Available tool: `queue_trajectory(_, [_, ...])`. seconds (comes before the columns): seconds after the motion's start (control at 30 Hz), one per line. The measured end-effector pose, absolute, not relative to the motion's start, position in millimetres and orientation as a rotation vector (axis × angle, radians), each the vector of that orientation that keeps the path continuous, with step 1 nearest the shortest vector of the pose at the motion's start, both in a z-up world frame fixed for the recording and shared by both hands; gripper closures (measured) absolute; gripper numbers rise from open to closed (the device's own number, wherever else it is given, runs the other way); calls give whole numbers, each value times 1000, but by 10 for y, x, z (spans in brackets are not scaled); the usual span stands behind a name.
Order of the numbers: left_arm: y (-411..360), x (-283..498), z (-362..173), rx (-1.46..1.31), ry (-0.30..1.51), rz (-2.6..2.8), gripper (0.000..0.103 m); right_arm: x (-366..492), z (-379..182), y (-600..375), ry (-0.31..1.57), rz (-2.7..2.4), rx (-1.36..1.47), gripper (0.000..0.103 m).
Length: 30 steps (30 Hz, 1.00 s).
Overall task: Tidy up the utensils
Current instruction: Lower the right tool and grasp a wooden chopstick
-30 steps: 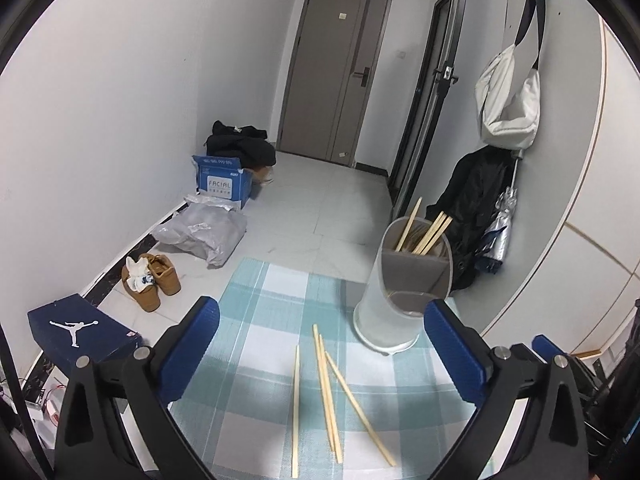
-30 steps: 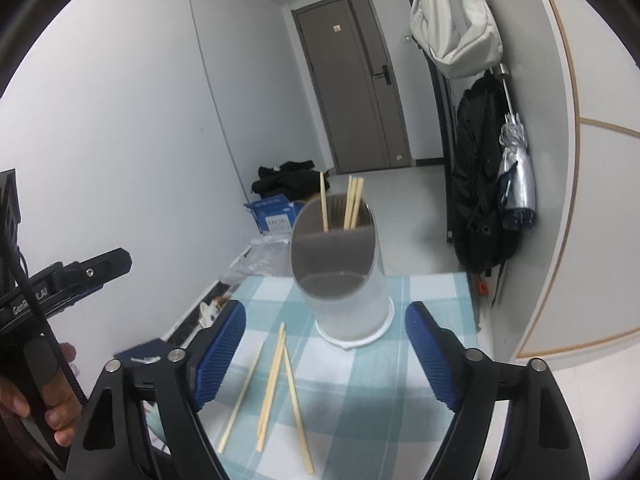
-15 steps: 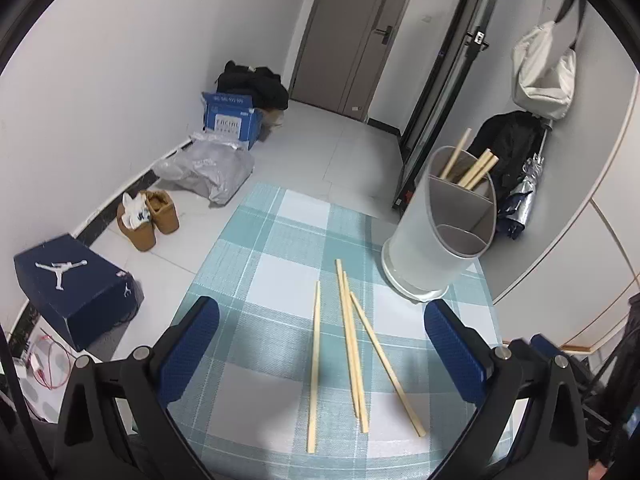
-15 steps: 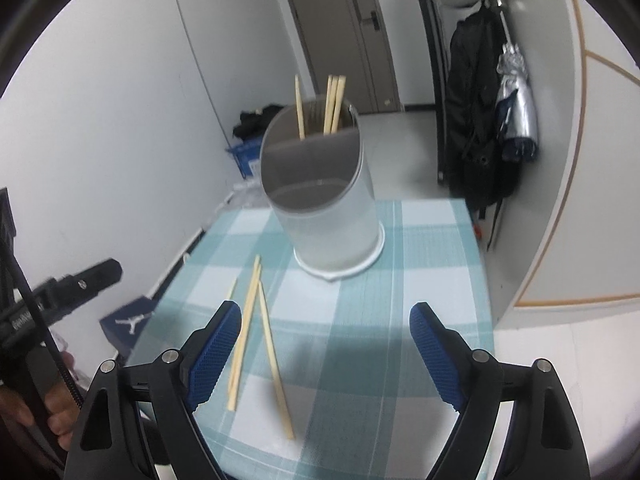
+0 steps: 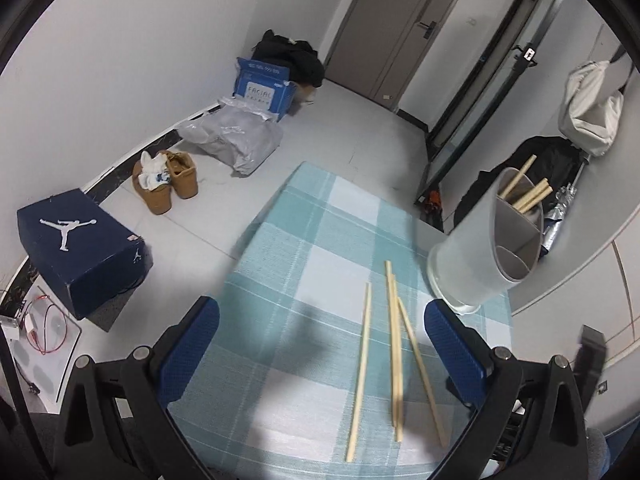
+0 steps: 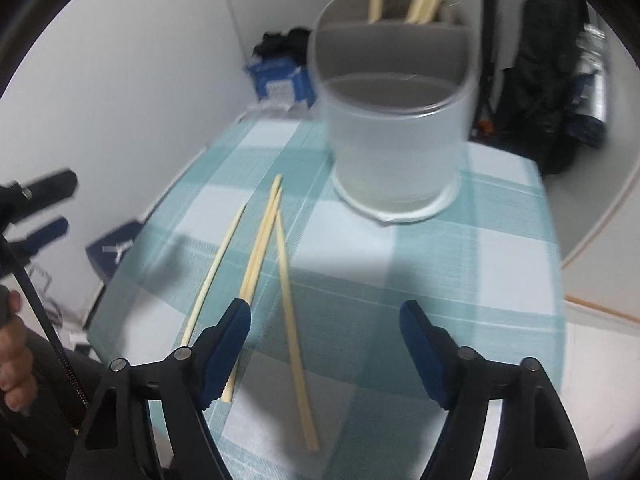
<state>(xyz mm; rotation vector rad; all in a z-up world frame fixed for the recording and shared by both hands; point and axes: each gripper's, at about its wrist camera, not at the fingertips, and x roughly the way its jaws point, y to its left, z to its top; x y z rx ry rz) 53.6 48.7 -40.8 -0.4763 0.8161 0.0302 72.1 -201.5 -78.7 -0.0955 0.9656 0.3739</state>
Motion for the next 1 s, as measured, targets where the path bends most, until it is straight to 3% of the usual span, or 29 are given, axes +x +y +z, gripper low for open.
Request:
queue_trajectory(0.17, [649,557,-454,-531,831,61,2,881,-991,-1814,1028,375,-160,44])
queue_trajectory(0.23, [683,560,-453,-544,831,69,2,928,-1063,-1744,1041,381,-187,58])
queue_trajectory(0.3, [698,556,-454,-552,831,77,2,938,-1108,-1685,1036,374,-228,60])
queue_trajectory(0.4, [713,570,-479,-569,846,78,2,930,-1117,-1590,1018,405,-272,73])
queue_trajectory(0.43, [723,581,-486,-573,851,78,2,930,-1119,-1554,1017,418,-294,84])
queue_trajectory(0.5, [744,585,-492,-580,857,81,2,905,-1120,-1481,1020,447,-352,97])
queue_trajectory(1.0, [836,573,-541,-612,872,105,2,464,-1020,-1806,1202,549,-432,94])
